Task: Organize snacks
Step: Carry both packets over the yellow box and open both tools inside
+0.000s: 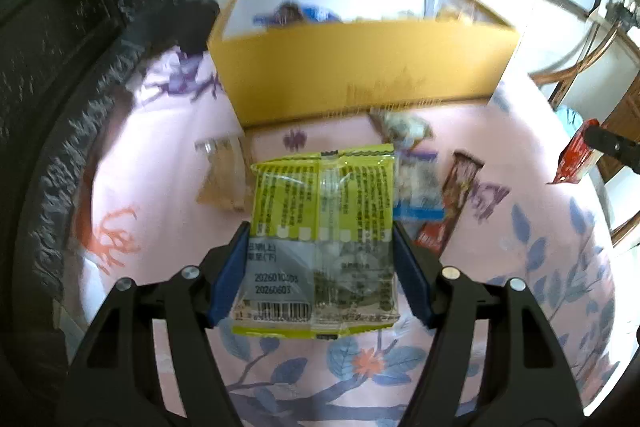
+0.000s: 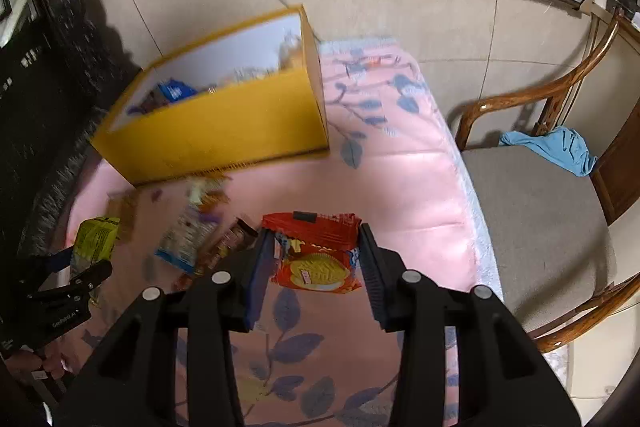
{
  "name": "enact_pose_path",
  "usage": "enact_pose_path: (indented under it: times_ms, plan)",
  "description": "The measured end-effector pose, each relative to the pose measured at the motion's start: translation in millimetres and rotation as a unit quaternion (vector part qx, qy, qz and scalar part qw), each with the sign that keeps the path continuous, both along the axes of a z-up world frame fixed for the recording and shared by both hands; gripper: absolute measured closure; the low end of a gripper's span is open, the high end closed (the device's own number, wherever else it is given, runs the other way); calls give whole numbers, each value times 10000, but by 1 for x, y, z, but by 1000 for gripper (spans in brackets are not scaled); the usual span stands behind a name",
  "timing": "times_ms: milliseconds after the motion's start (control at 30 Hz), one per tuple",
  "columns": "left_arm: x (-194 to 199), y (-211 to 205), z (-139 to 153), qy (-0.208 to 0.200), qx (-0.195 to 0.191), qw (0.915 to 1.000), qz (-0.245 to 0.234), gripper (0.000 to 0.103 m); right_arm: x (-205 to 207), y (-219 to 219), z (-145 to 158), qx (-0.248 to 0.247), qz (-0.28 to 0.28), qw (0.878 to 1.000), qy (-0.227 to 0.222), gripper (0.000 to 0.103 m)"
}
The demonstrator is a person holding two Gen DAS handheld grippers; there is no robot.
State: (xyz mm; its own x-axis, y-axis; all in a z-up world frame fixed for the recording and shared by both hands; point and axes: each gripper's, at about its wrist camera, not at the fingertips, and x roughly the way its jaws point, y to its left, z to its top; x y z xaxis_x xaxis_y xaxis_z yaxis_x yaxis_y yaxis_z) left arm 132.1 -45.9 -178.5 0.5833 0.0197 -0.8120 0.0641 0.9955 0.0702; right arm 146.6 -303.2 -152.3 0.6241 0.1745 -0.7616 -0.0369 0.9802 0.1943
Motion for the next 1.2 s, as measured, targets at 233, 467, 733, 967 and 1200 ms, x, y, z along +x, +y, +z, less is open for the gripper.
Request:
enact_pose_path:
  times_ms: [233, 467, 733, 967, 1200]
  plan:
    - [-3, -2, 50, -555, -76, 9984, -59, 34, -13, -3, 48, 90, 9, 9984, -561, 60]
    - [33, 3, 95, -1071, -220, 9937, 235, 34, 1, 5, 100, 79, 251, 9919, -1243, 60]
    - [114, 9, 147, -1838, 68, 9822, 395, 34, 80, 24, 151, -56, 671, 9828, -1718, 60]
    - [168, 11, 145, -1672, 259, 9847, 407, 34, 152, 38, 150, 215, 819, 9847, -1525, 60]
    - [185, 10, 127, -1473, 323, 9882, 281, 34, 179, 54, 139, -85, 947, 9867, -1315, 60]
